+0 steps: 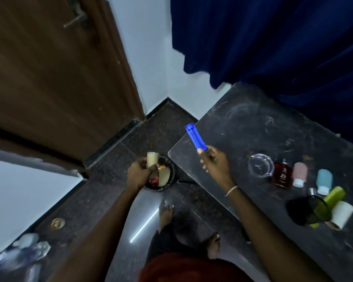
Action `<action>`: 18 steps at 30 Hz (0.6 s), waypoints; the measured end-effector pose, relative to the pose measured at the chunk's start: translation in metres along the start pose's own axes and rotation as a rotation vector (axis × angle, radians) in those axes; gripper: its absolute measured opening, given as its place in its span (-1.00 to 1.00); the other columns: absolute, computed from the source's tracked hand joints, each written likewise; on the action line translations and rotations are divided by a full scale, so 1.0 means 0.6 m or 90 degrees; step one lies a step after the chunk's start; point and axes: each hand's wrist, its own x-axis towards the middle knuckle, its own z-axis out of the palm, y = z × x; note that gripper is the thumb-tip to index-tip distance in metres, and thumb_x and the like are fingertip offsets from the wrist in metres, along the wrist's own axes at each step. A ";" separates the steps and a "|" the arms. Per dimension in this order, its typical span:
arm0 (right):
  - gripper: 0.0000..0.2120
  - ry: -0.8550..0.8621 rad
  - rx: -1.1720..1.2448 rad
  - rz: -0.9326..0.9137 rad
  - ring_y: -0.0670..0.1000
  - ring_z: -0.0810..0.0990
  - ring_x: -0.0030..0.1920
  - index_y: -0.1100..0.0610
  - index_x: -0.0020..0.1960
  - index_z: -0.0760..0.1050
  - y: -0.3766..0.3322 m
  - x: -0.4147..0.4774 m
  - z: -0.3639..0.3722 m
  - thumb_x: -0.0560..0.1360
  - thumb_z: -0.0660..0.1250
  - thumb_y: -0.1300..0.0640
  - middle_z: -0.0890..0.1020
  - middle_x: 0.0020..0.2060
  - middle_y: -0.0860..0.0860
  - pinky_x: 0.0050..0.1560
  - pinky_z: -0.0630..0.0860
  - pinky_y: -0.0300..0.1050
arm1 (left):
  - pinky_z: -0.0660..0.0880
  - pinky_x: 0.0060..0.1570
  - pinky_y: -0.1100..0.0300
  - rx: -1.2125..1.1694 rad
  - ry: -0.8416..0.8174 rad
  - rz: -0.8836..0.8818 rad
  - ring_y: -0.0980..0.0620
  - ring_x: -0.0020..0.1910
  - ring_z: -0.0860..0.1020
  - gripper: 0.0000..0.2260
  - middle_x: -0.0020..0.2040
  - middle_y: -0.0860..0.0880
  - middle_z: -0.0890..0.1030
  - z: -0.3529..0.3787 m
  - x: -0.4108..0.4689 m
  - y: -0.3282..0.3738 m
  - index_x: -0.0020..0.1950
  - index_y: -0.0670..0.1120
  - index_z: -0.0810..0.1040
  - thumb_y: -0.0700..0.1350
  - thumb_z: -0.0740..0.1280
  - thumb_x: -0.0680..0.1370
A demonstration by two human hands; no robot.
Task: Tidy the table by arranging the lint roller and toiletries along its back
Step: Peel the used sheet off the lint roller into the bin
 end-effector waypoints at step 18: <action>-0.69 -0.038 -0.092 0.133 0.05 0.53 -0.35 -0.01 -0.05 0.54 0.290 0.116 0.385 0.47 0.33 -0.24 0.61 -0.31 0.11 -0.29 0.45 -0.03 | 0.45 -0.17 0.16 0.020 -0.044 -0.148 -0.08 -0.11 0.63 -0.65 -0.01 -0.16 0.73 0.063 0.274 -0.319 0.13 -0.16 0.67 -0.03 0.60 0.44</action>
